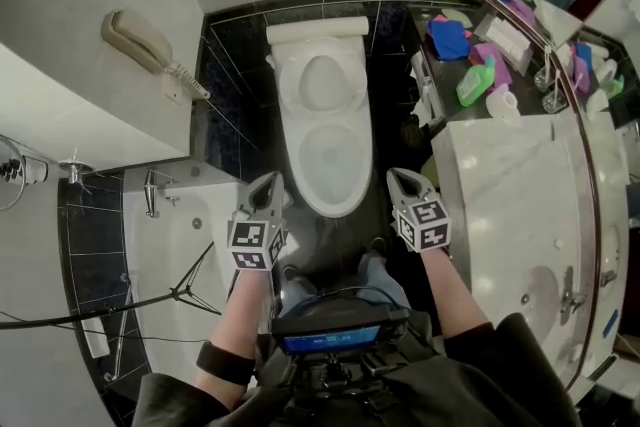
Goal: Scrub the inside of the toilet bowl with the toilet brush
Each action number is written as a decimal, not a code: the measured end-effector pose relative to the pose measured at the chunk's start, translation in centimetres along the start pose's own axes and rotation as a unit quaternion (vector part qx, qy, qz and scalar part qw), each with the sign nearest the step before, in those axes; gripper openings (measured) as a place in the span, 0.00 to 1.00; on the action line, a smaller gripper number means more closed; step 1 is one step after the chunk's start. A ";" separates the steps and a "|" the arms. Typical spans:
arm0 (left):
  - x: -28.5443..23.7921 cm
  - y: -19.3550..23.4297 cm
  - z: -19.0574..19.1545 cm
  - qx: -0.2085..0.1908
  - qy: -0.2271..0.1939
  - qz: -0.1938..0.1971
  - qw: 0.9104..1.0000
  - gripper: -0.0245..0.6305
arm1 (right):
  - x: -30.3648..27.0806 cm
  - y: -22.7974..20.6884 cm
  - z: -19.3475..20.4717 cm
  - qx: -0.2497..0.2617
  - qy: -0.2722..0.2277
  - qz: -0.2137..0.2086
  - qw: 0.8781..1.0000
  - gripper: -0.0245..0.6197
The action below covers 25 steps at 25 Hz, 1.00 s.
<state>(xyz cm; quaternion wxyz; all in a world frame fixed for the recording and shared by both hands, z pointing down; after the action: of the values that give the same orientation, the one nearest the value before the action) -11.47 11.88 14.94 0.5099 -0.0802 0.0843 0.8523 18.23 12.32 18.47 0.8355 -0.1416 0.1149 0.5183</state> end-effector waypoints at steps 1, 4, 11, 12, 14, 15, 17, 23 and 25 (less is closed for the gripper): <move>0.0 -0.1 0.1 0.002 0.002 0.001 1.000 0.04 | 0.2 -0.1 0.2 -0.002 0.001 0.000 1.000 0.05; 0.1 -0.6 0.1 0.000 0.006 0.002 1.000 0.04 | 0.4 -0.5 0.8 -0.006 0.006 0.000 1.000 0.05; 0.7 -0.3 0.4 -0.006 0.016 -0.006 1.000 0.04 | 0.7 -0.2 1.9 -0.009 0.020 0.002 1.000 0.04; 0.8 -0.2 0.5 -0.006 0.017 -0.008 1.000 0.04 | 0.7 0.0 1.8 -0.008 0.021 0.000 1.000 0.04; 1.1 0.0 0.6 -0.006 0.018 -0.012 1.000 0.04 | 0.6 0.0 2.0 -0.007 0.022 -0.001 1.000 0.04; 1.2 0.1 0.7 -0.006 0.019 -0.013 1.000 0.04 | 0.6 -0.1 2.2 -0.006 0.022 0.000 1.000 0.04; 1.3 0.2 0.8 -0.006 0.022 -0.013 1.000 0.04 | 0.4 -0.3 2.5 -0.005 0.024 0.001 1.000 0.04; 1.6 0.0 1.4 -0.002 0.029 -0.014 0.999 0.04 | 0.1 -0.4 2.8 -0.003 0.027 -0.001 1.000 0.04; 1.7 -0.1 1.6 -0.001 0.031 -0.015 0.999 0.04 | 0.1 -0.5 3.0 -0.002 0.027 -0.001 1.000 0.04</move>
<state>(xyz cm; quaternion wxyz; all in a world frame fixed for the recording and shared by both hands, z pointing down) -12.27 13.70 16.17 0.5194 -0.1078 0.0980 0.8420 18.86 13.27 21.28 0.8322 -0.1571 0.1364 0.5140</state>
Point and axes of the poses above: the fingertips, and each gripper's own axes: x backward along the fingers, y to its left, z out of its underside, the point moved 6 cm from there along x, backward along the fingers, and after that the axes turned 10 degrees about -y, right-handed, at the moved point
